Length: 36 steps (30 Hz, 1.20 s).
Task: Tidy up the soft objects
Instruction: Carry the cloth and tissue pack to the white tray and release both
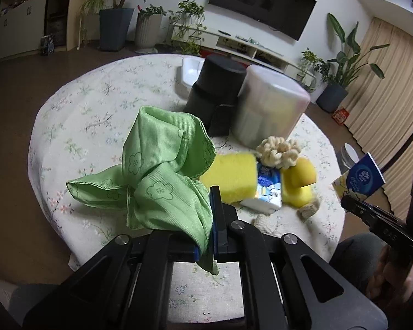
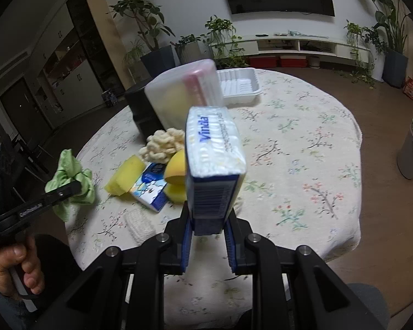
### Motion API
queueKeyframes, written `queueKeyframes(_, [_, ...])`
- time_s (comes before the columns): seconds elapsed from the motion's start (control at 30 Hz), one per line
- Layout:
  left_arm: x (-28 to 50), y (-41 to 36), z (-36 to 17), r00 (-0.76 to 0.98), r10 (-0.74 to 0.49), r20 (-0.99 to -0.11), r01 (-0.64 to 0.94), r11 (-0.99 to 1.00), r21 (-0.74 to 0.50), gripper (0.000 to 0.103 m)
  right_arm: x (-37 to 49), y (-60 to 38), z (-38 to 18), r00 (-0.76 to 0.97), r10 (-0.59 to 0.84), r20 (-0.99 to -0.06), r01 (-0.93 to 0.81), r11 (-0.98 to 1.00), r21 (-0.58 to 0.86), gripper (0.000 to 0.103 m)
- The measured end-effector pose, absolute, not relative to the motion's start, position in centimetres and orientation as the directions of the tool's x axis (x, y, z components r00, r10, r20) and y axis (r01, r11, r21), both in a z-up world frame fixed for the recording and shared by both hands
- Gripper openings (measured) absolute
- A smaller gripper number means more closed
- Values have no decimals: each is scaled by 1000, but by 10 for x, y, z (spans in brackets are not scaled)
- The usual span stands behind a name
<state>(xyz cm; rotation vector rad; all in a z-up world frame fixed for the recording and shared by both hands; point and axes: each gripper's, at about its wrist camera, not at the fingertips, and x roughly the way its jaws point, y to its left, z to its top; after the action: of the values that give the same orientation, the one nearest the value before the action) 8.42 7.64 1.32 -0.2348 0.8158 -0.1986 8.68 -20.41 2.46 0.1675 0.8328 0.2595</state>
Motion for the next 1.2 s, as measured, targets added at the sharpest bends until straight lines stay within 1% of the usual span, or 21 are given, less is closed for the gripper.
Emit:
queueKeyframes(0.17, [91,77,29,665,-294,-687,140,952,-271,4,94,-218,29,659,267,-703,-142,962,233,23])
queueKeyframes(0.37, [125,92,64,691,-266,-672,172,964,-205,4,124,-243,49,699,225,-679,-131,973,188,23])
queueKeyframes(0.53, [193,105,89,692,-237,-682,193,971,-141,4,173,-268,64,714,193,-673,-122,981,152,23])
queueKeyframes(0.63, [244,103,99,676,-227,-701,223,970,-99,4,217,-277,70,701,190,-688,-132,982,136,23])
queueKeyframes(0.77, [307,89,99,633,-259,-730,300,951,-78,4,281,-274,71,656,217,-723,-191,974,119,23])
queueKeyframes(0.97, [385,57,91,579,-306,-756,421,906,-44,4,383,-247,55,551,276,-788,-304,945,119,23])
queueKeyframes(1.13, [428,26,67,499,-342,-796,529,848,-32,4,437,-226,32,464,308,-831,-350,925,148,23])
queueKeyframes(1.2, [438,20,51,470,-327,-819,548,836,-19,4,452,-216,21,428,317,-846,-374,914,154,23])
